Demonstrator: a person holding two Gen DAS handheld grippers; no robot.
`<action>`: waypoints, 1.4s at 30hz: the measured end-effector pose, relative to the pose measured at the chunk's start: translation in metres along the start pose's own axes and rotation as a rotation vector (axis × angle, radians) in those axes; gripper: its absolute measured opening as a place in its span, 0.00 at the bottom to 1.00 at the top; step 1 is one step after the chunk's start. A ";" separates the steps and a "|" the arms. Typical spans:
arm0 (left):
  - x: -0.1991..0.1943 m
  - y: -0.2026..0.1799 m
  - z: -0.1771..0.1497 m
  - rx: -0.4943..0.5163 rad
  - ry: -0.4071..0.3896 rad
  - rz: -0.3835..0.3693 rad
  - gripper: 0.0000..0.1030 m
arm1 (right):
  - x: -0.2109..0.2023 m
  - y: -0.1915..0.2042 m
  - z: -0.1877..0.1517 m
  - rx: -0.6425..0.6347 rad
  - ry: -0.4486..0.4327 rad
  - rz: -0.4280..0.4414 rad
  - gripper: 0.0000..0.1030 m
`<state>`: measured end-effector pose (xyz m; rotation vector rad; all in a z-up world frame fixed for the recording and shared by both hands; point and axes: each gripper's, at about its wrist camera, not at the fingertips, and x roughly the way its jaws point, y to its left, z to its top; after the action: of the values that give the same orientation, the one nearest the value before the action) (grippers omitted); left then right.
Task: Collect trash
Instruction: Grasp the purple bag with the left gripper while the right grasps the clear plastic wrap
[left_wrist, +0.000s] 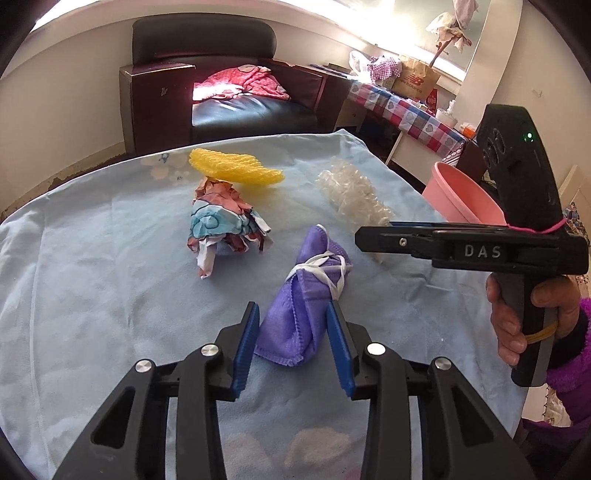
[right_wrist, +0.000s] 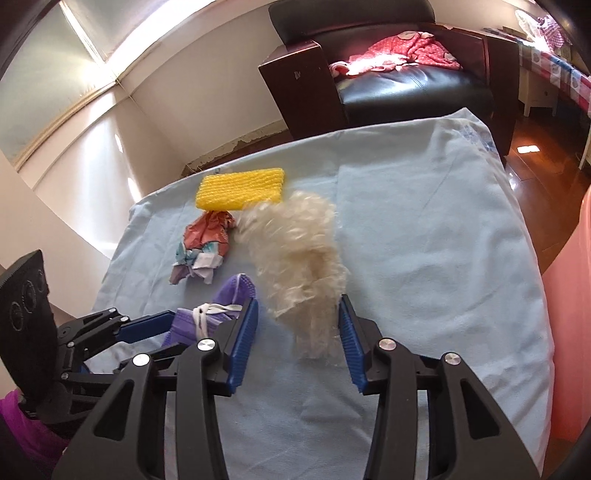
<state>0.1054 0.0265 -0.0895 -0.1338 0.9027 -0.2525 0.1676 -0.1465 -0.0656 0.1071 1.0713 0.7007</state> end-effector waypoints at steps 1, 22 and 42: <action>0.000 0.001 0.000 -0.002 0.000 0.002 0.34 | 0.002 -0.001 0.000 0.006 -0.002 0.005 0.29; -0.045 -0.007 0.013 -0.082 -0.071 0.057 0.14 | -0.103 -0.006 -0.061 0.025 -0.165 -0.052 0.26; 0.004 -0.028 -0.003 0.040 0.050 0.286 0.35 | -0.130 -0.041 -0.077 0.063 -0.211 -0.075 0.26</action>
<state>0.1014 -0.0014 -0.0885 0.0391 0.9538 -0.0078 0.0856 -0.2718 -0.0210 0.1900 0.8903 0.5742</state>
